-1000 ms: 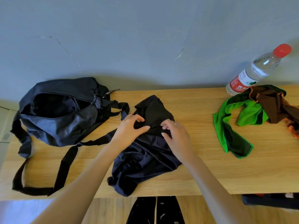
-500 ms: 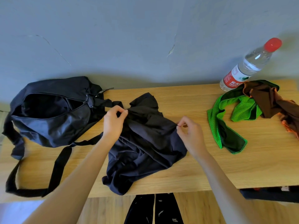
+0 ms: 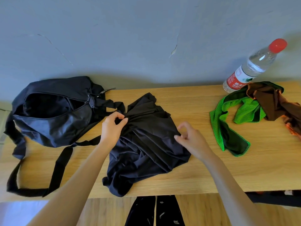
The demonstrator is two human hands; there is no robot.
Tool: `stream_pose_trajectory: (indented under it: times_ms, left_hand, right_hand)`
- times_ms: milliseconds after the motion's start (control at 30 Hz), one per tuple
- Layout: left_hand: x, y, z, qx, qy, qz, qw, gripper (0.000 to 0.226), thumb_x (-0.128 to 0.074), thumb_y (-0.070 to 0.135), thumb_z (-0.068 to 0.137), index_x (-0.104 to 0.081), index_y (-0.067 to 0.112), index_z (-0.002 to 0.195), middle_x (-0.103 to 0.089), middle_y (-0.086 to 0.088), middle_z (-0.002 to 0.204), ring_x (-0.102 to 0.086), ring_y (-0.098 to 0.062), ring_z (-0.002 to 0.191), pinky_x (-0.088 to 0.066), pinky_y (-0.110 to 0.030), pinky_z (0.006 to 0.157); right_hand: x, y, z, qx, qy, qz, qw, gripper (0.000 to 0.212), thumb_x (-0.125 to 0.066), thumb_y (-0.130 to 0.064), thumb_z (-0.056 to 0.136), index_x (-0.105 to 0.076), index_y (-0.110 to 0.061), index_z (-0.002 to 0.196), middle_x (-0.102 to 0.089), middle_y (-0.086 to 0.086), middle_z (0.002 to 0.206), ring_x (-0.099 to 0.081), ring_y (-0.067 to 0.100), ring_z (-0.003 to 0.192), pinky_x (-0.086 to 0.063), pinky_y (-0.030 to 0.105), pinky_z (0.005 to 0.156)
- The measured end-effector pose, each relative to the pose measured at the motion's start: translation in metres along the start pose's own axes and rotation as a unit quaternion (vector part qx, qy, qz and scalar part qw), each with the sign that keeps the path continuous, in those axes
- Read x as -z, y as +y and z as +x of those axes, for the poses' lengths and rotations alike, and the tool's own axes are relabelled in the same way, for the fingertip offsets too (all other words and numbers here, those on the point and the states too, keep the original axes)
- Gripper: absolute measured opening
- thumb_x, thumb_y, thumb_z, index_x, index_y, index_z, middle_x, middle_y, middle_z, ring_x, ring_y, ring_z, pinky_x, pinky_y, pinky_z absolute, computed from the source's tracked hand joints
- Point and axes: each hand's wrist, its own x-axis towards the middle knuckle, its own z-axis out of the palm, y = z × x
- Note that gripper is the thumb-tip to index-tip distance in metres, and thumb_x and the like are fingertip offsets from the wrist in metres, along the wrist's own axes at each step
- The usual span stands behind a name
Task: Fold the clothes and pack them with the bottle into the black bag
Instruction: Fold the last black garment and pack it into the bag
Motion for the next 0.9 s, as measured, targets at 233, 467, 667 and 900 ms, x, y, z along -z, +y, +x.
stream_pose_trajectory:
  times_ms: [233, 467, 667, 900]
  left_hand:
    - [0.01, -0.007, 0.0, 0.017, -0.003, -0.036, 0.999, 0.039, -0.063, 0.018, 0.088, -0.047, 0.018, 0.124, -0.054, 0.002, 0.108, -0.046, -0.012, 0.108, -0.04, -0.034, 0.095]
    - [0.028, -0.021, -0.002, 0.02, 0.008, -0.022, 1.0, 0.049, -0.068, 0.003, 0.083, -0.047, 0.017, 0.124, -0.055, -0.004, 0.11, -0.057, -0.016, 0.099, -0.051, -0.031, 0.084]
    - [0.044, -0.023, -0.006, 0.03, 0.036, 0.0, 0.999, 0.04, -0.073, 0.003, 0.078, -0.055, 0.014, 0.113, -0.063, -0.012, 0.09, -0.063, -0.02, 0.084, -0.047, -0.018, 0.069]
    - [0.066, 0.019, -0.006, -0.014, 0.057, -0.065, 0.996, 0.031, -0.069, 0.002, 0.081, -0.06, 0.014, 0.107, -0.06, -0.002, 0.076, -0.061, -0.011, 0.07, -0.05, -0.021, 0.065]
  right_hand:
    - [-0.006, -0.023, 0.05, -0.053, 0.112, 0.072, 0.99, 0.035, -0.052, -0.023, 0.095, -0.049, -0.014, 0.129, -0.055, -0.003, 0.099, -0.056, 0.015, 0.095, -0.042, 0.025, 0.079]
    - [-0.014, -0.048, 0.074, -0.037, 0.038, 0.083, 0.995, 0.014, -0.067, -0.012, 0.084, -0.068, -0.007, 0.097, -0.065, 0.001, 0.089, -0.053, 0.009, 0.074, -0.038, 0.025, 0.072]
    - [0.005, -0.057, 0.063, -0.046, 0.08, 0.144, 0.985, 0.019, -0.064, -0.015, 0.086, -0.052, -0.012, 0.072, -0.051, 0.001, 0.072, -0.048, 0.014, 0.068, -0.037, 0.023, 0.061]
    - [0.06, -0.055, 0.037, -0.074, 0.076, 0.381, 0.919, 0.027, -0.052, 0.007, 0.086, -0.043, -0.014, 0.072, -0.046, 0.006, 0.076, -0.046, 0.02, 0.076, -0.036, 0.031, 0.068]
